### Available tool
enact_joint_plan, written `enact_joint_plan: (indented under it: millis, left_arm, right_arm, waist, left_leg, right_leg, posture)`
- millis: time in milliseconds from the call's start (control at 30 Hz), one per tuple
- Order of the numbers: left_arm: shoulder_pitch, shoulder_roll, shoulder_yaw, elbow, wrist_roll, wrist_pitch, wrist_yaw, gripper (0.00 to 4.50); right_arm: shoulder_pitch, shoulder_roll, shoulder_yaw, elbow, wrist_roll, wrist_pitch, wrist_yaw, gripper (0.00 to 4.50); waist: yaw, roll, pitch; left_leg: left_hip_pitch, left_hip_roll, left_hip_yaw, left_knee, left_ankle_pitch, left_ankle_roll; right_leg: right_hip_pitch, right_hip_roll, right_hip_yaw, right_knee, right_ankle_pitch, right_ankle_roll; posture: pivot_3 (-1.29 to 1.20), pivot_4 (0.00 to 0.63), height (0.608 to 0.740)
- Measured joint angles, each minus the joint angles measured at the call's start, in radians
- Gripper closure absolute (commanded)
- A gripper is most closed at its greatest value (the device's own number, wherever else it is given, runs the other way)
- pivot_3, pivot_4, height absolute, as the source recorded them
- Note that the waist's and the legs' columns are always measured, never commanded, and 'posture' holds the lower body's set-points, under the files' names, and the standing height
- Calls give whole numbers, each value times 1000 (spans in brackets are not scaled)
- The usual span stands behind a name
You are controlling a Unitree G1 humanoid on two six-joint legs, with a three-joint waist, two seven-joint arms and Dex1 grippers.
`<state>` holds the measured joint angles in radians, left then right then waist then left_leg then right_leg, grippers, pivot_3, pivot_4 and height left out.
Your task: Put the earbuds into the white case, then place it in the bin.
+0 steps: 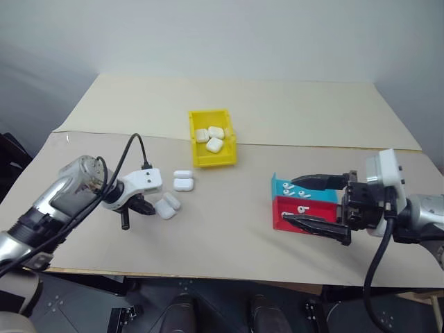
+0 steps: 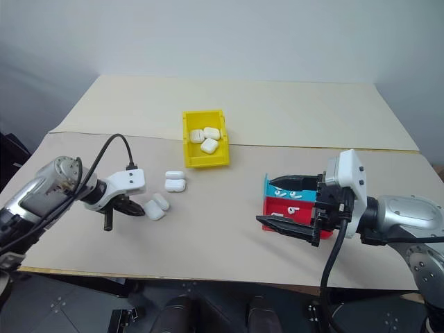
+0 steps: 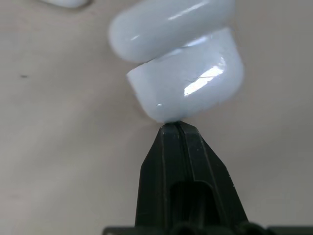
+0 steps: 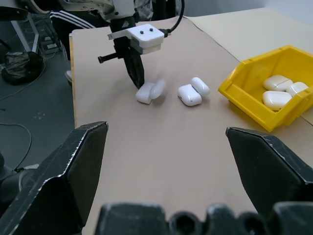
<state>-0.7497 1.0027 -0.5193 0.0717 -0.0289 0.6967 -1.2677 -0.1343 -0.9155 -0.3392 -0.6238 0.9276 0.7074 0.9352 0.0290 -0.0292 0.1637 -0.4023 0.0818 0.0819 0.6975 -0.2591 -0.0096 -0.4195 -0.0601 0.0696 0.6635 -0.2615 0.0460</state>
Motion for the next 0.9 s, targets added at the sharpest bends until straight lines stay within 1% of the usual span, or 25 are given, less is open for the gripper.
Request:
enact_joint_plan:
  millis: [100,200,333,400,500,600,700,800,900]
  left_arm:
    - [-19,-31,8,34,26,-1,6,4486]
    - [-22,-41,14,46,37,-8,-1,4486]
    - [-20,-38,17,51,54,-44,-19,4486]
    - [-2,-15,28,47,56,-78,-41,4486]
    - [17,37,49,49,61,-132,-74,3954]
    - [20,85,117,52,46,-200,-104,2956]
    - [17,131,191,43,3,-214,-166,1988]
    - [24,148,225,-16,-34,-214,-221,940]
    - [51,147,226,-67,-44,-207,-234,56]
  right_arm:
    - [1,0,0,-2,1,0,-2,0]
    - [8,0,0,-7,4,0,-3,0]
    - [23,-1,-3,-17,22,0,-6,0]
    - [24,-2,-3,-17,29,0,-10,0]
    - [28,-7,-8,-17,36,0,-16,0]
    - [29,-9,-10,-16,37,0,-17,0]
    - [15,-10,-5,-11,36,0,-13,0]
    - [-23,-14,15,9,35,0,2,0]
    - [-53,-14,25,25,35,0,10,0]
  waist:
    - [0,0,0]
    - [-1,0,0]
    - [-2,0,0]
    - [-7,0,0]
    - [-19,0,0]
    - [-21,-1,0]
    - [-19,-1,0]
    - [-17,0,0]
    - [-17,-1,0]
  left_leg:
    - [-1,0,0,0,0,0]
    - [-1,0,0,0,0,0]
    - [-2,0,0,0,0,0]
    - [-2,0,0,0,0,0]
    - [-3,0,0,-1,0,0]
    - [-4,0,0,-1,0,0]
    - [-4,0,0,-1,0,0]
    - [-3,0,0,-1,0,0]
    - [-4,1,0,-1,0,0]
  right_leg:
    - [-1,0,0,0,0,0]
    - [-1,0,0,0,0,0]
    - [-1,0,0,0,0,0]
    - [-2,0,0,-1,0,0]
    - [-3,0,0,-1,0,0]
    - [-3,0,0,-2,0,0]
    - [-3,0,0,-3,0,0]
    - [-3,0,0,-2,0,0]
    - [-3,0,0,-2,0,0]
  posture:
    - [0,150,740]
    - [0,150,740]
    - [0,150,740]
    - [0,150,740]
    - [0,150,740]
    - [0,150,740]
    - [0,150,740]
    - [0,150,740]
    - [0,150,740]
